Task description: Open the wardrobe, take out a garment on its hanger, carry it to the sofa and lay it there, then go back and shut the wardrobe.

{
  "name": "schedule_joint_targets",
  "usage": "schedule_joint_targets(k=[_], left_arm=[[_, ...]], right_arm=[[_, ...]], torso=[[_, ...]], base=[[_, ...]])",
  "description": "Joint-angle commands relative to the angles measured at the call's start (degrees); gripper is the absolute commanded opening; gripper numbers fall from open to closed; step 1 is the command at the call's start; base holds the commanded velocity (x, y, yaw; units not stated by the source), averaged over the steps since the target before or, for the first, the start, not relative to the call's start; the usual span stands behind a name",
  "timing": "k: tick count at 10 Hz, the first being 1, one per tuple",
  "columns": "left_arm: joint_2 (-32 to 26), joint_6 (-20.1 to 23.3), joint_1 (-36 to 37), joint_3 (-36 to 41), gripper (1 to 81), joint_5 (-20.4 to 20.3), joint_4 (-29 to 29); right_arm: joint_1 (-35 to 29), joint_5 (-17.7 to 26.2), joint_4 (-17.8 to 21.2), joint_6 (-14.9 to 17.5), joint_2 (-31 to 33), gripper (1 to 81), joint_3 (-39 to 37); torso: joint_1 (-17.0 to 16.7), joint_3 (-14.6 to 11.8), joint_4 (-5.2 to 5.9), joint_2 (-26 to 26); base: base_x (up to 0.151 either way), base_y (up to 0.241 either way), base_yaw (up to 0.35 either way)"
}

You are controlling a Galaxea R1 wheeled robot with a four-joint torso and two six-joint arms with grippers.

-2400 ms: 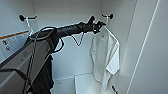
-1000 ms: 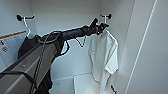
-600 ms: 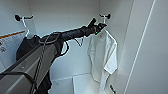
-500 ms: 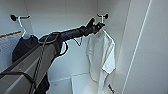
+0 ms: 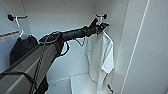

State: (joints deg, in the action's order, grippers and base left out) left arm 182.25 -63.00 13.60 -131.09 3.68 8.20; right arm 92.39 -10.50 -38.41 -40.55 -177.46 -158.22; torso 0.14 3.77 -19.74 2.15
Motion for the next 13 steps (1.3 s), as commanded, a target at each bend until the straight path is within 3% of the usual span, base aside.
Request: schedule_joint_targets(k=[1,3,4,10,11,12,13], left_arm=[[2.8,0.2,11.4,1.7,81.1,-3.7,1.5],[2.8,0.2,11.4,3.8,81.1,-5.1,2.4],[2.4,0.2,11.4,4.5,1.0,-5.3,2.4],[-3.0,-0.2,13.5,10.2,1.0,-5.5,2.5],[-4.8,-0.3,14.6,11.8,1.0,-5.4,2.7],[-6.5,-0.3,15.7,13.3,1.0,-5.2,2.5],[-7.9,-0.3,16.6,14.5,1.0,-5.0,2.5]], right_arm=[[-1.9,2.0,0.2,0.1,-0.6,81.1,0.5],[-1.9,2.0,0.1,0.1,-0.6,81.1,0.6],[-1.9,2.0,0.1,0.1,-0.6,81.1,0.6],[-2.2,2.0,0.3,-0.1,0.0,81.1,0.2],[-2.3,1.9,0.2,-0.1,0.0,81.1,0.2],[-2.4,1.9,0.2,-0.1,0.0,81.1,0.2],[-2.5,1.9,0.1,0.0,0.0,81.1,0.2]], torso=[[0.0,0.0,0.0,0.0],[0.0,0.0,0.0,0.0],[0.0,0.0,0.0,0.0],[0.1,0.0,0.0,0.0],[0.1,0.0,4.08,0.0],[0.1,0.0,5.58,0.0],[0.1,0.1,6.21,0.0]], base=[[0.0,0.0,0.0],[0.0,0.0,0.0],[0.0,0.0,0.0],[0.0,0.0,0.0],[0.0,0.0,0.0],[0.0,0.0,0.0],[0.0,0.0,0.0]])
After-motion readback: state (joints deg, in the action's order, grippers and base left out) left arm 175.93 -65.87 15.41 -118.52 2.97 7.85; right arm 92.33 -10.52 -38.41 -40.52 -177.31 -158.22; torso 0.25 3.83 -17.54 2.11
